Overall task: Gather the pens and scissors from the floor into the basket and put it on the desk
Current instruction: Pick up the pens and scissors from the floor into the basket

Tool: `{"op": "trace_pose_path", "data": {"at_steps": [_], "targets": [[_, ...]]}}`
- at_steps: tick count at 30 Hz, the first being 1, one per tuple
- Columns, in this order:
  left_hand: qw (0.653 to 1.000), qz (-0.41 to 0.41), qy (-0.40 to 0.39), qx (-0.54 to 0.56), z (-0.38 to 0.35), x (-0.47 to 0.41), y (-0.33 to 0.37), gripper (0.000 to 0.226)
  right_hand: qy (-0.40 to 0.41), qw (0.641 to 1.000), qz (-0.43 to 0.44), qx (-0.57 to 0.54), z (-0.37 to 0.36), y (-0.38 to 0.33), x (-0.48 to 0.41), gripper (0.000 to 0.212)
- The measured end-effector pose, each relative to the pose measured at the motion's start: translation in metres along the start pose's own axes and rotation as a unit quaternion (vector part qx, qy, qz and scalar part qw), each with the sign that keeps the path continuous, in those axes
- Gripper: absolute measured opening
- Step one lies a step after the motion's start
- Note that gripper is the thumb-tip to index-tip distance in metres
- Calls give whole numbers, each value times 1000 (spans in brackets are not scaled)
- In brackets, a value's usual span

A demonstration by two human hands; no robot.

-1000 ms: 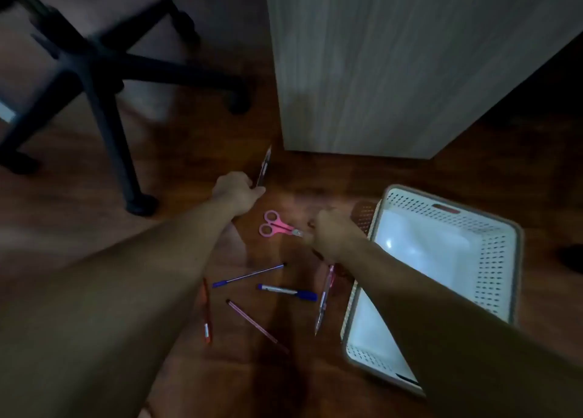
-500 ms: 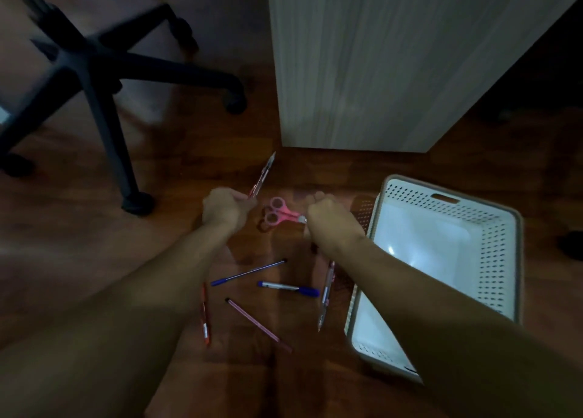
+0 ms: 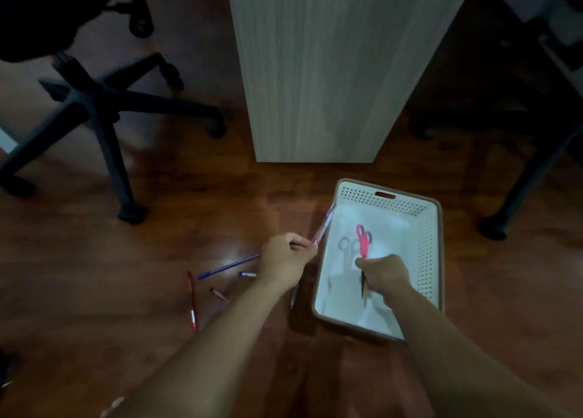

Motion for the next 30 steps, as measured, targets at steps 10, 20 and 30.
{"op": "trace_pose_path", "data": {"at_steps": [10,20,30], "targets": [[959,-74,-58,-268,-48,33,6,7,-5,998,-5,69,-21,53,-5,22],[955,-167,16,-246,-44,31,-7,43,64,994,81,45,-7,45,-13,40],[967,-95,58,-230,16,12,-52,21,96,971,197,-98,-16,-18,43,29]]}}
Point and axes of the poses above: each hand's wrist, its own x-axis away from the middle knuckle, its own z-axis out of the back of the hand, y = z × x, the point moved 1 cm from there along -x, towards the middle knuckle, and after that the axes turned 13 degrees about -z, right-handed, at the moved point
